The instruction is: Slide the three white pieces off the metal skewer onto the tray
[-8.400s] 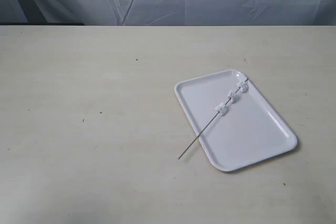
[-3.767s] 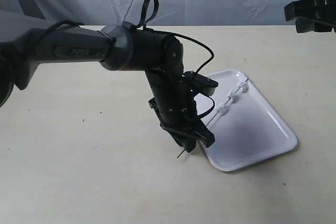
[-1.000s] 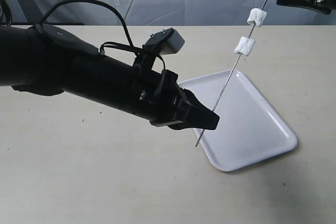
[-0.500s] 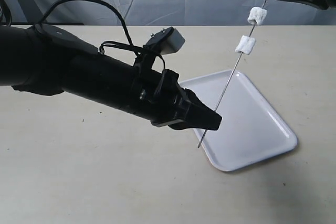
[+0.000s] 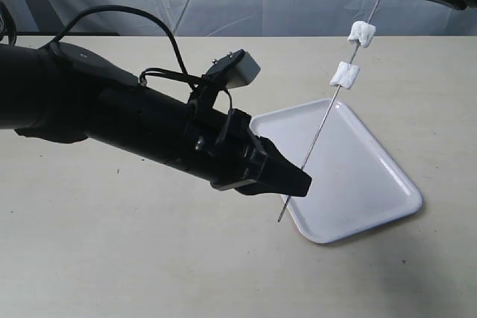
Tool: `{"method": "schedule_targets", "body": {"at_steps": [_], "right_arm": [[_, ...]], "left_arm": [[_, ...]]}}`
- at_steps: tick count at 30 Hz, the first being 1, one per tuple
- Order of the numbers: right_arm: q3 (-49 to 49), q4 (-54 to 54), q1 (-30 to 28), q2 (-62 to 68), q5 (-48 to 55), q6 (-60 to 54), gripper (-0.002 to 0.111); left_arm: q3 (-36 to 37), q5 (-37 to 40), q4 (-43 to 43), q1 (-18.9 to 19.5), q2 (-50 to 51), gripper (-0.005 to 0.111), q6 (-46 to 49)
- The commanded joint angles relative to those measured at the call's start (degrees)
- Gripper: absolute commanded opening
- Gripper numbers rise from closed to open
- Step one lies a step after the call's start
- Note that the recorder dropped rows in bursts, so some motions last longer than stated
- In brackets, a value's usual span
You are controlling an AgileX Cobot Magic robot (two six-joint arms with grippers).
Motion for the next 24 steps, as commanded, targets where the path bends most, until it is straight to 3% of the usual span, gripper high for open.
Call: {"method": "schedule_targets", "body": {"at_steps": [1, 16, 24], "right_arm": [[0.2, 0.8, -0.3, -0.3, -1.0, -0.6, -0.001], [0.2, -0.7, -0.3, -0.3, -1.1, -0.6, -0.001], [0.2, -10.6, -0.1, 0.0, 0.4, 1.5, -0.001]], "left_arm": [[0.2, 1.6, 0.5, 0.0, -0.5, 0.000, 0.1], [6.7, -0.4, 0.9, 0.0, -0.6, 0.000, 0.6], [9.1, -13.4, 3.9, 0.0, -5.6, 0.000, -1.6]]}}
